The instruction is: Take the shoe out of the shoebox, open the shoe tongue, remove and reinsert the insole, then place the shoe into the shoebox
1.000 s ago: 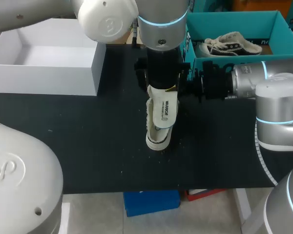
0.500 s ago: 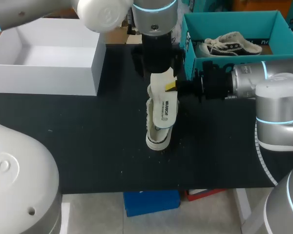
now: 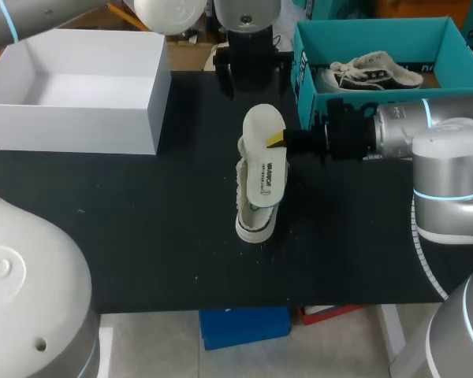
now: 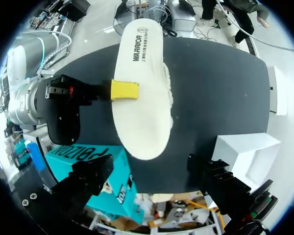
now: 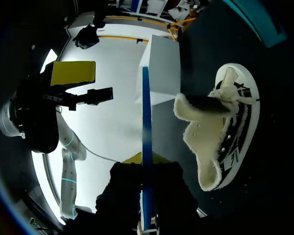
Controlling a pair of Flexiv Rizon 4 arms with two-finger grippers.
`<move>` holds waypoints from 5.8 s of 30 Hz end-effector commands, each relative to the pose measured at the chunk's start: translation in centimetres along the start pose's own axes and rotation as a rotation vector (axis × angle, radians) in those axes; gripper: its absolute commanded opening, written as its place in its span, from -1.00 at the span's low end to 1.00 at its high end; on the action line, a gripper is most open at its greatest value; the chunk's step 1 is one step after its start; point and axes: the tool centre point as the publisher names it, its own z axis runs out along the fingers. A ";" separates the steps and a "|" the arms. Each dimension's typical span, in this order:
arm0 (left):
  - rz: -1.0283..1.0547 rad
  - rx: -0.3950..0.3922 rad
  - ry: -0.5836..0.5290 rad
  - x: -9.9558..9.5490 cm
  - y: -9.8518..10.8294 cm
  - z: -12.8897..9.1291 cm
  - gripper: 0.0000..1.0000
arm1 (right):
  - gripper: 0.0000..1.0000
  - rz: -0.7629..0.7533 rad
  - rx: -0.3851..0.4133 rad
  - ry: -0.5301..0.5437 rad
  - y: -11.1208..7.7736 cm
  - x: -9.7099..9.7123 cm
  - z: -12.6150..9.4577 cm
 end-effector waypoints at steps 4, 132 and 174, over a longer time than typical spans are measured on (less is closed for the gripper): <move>0.000 0.003 -0.013 -0.2 1.7 1.2 1.00 | -1.00 0.001 -0.001 -0.001 0.0 0.0 0.1; -0.279 -0.124 -1.653 8.3 -19.8 0.0 1.00 | -1.00 0.001 -0.001 -0.001 0.0 0.0 0.1; -0.094 -0.049 -1.496 2.8 -14.0 2.6 0.74 | -1.00 0.001 -0.001 -0.001 0.0 0.0 0.1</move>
